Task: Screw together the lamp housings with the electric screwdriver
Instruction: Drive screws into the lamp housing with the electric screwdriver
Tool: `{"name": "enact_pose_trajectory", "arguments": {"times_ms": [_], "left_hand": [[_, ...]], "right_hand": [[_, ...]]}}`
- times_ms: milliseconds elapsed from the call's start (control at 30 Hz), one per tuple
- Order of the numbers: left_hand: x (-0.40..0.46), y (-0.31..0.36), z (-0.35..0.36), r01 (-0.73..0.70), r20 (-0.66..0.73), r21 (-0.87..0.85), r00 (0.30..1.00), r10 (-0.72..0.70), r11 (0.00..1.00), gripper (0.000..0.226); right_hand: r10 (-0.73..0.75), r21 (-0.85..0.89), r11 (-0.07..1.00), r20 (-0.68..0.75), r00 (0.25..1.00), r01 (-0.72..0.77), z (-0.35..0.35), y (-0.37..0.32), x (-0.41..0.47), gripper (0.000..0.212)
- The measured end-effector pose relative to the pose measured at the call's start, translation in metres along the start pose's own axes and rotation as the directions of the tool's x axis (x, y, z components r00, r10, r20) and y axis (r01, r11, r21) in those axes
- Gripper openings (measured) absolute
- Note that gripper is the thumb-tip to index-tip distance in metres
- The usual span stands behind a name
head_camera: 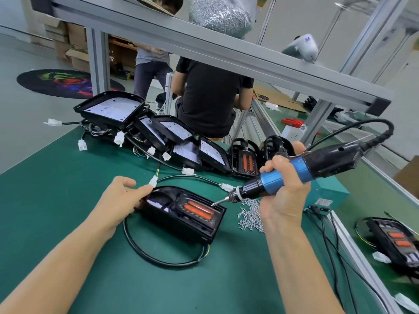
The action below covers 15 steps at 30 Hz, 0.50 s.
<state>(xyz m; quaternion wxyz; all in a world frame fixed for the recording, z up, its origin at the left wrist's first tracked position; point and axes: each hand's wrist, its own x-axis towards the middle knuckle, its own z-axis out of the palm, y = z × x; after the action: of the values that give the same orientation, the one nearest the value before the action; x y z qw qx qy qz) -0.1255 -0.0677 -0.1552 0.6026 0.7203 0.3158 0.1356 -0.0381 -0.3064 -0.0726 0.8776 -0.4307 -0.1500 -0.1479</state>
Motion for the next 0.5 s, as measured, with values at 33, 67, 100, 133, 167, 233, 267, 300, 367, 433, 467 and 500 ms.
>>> {"name": "enact_pose_trajectory", "arguments": {"times_ms": [33,67,100,133,167,233,267,300,367,433,467,500], "left_hand": [[-0.001,0.002,0.000,0.016,0.034,0.029,0.999,-0.017,0.999,0.055],[-0.001,0.004,0.001,0.031,0.068,0.065,0.997,-0.035,0.997,0.063],[-0.001,0.005,0.001,0.043,0.096,0.094,0.994,-0.052,0.995,0.072],[-0.002,0.006,0.002,0.047,0.109,0.122,0.992,-0.060,0.991,0.081],[-0.004,0.007,0.003,0.045,0.107,0.162,0.992,-0.063,0.986,0.090],[-0.008,0.007,0.004,0.047,0.072,0.278,0.995,-0.069,0.960,0.099],[-0.010,0.007,0.004,0.056,0.061,0.337,0.995,-0.081,0.940,0.098],[-0.012,0.007,0.004,0.065,0.064,0.380,0.993,-0.096,0.923,0.095],[-0.013,0.006,0.005,0.084,0.075,0.390,0.990,-0.123,0.917,0.088],[-0.010,0.003,0.009,0.130,0.075,0.266,0.985,-0.155,0.955,0.083],[-0.009,0.002,0.012,0.161,0.089,0.167,0.980,-0.178,0.973,0.080],[-0.008,0.000,0.014,0.189,0.105,0.068,0.975,-0.195,0.980,0.074]], "right_hand": [[-0.003,-0.006,1.000,0.002,1.000,0.003,-0.001,0.000,0.001,0.051],[-0.007,-0.016,1.000,0.000,1.000,0.007,-0.002,-0.001,0.001,0.051],[-0.009,-0.027,1.000,-0.002,1.000,0.008,-0.002,-0.001,0.002,0.051],[-0.009,-0.034,0.999,-0.003,1.000,0.009,-0.003,-0.002,0.002,0.051],[-0.008,-0.038,0.999,-0.005,1.000,0.008,-0.003,-0.002,0.002,0.051],[-0.006,-0.046,0.999,-0.014,1.000,0.005,-0.006,-0.002,0.002,0.051],[-0.005,-0.053,0.999,-0.017,1.000,0.005,-0.007,-0.002,0.003,0.050],[-0.006,-0.059,0.998,-0.019,1.000,0.005,-0.007,-0.001,0.003,0.050],[-0.008,-0.070,0.998,-0.023,1.000,0.007,-0.008,-0.001,0.003,0.049],[-0.002,-0.063,0.998,-0.028,1.000,0.000,-0.008,-0.001,0.002,0.049],[0.000,-0.059,0.998,-0.031,1.000,-0.001,-0.008,-0.001,0.001,0.049],[0.000,-0.055,0.998,-0.029,1.000,-0.002,-0.008,-0.002,0.001,0.049]]}}
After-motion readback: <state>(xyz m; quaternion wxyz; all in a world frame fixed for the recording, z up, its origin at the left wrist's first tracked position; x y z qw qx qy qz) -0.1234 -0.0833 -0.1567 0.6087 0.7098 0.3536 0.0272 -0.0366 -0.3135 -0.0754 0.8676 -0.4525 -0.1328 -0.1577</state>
